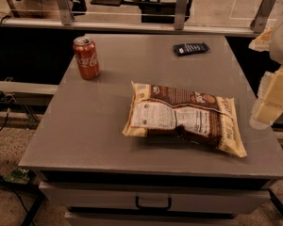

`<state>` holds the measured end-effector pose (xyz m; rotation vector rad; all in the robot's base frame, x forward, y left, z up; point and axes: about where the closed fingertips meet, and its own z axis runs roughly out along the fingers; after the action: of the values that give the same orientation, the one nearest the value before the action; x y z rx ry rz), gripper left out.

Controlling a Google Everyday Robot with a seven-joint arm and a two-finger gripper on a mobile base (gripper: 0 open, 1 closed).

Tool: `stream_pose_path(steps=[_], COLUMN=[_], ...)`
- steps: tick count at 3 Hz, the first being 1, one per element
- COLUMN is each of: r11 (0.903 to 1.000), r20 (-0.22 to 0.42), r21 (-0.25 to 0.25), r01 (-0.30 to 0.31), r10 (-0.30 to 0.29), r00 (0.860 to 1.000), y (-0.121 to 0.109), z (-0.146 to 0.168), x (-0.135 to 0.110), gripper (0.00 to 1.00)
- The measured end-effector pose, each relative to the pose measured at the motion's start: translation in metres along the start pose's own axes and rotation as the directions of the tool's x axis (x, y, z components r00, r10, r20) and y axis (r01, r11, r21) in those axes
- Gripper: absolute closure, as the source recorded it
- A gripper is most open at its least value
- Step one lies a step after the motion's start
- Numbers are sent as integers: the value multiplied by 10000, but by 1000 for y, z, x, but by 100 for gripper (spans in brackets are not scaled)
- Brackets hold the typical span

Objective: Move coke can near rxbar blueberry

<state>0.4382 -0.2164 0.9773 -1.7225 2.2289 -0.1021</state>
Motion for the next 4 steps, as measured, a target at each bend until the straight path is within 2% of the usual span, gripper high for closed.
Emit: stream_pose_path(steps=[2, 3, 4], r11=[10000, 9997, 9985], r20=[194, 1092, 2287], r21=[27, 199, 318], r01=[33, 121, 444], r10=[-34, -142, -506], r00=[9998, 9939, 9722], y=[-5, -27, -52], z=[-4, -7, -8], x=[-6, -34, -81], gripper=[0, 0, 0])
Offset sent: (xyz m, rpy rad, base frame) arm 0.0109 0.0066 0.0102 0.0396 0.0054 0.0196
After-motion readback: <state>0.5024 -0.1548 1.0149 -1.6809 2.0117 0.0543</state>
